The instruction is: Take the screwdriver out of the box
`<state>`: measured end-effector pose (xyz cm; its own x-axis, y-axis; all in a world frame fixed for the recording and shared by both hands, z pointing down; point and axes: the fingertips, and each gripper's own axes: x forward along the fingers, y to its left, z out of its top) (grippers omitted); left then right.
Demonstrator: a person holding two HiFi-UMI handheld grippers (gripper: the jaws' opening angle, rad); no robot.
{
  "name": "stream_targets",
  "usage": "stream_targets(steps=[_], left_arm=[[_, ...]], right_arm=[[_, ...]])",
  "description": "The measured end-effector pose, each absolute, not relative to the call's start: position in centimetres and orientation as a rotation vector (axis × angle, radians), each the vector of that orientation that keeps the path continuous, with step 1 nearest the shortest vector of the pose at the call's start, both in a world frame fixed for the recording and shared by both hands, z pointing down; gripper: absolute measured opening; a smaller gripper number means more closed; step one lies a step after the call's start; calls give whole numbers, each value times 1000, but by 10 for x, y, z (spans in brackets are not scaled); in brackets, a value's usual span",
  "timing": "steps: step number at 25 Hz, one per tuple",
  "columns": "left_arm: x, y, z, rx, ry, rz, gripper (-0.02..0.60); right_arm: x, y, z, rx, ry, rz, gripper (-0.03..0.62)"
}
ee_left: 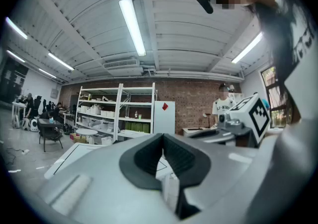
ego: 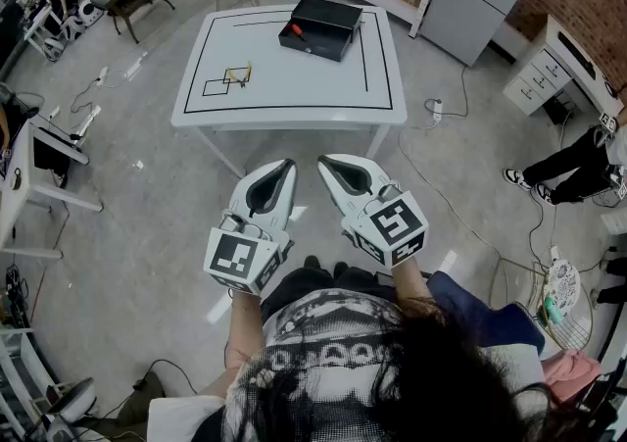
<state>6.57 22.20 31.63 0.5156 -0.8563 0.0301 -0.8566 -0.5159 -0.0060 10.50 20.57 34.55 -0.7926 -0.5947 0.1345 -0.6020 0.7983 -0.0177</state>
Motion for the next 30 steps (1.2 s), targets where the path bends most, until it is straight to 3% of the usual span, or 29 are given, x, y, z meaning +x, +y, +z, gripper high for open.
stream_targets(steps=[30], left_arm=[[-6, 205, 354, 2685, -1454, 71, 0]], right_arm=[[49, 184, 375, 1039, -2805, 220, -5]])
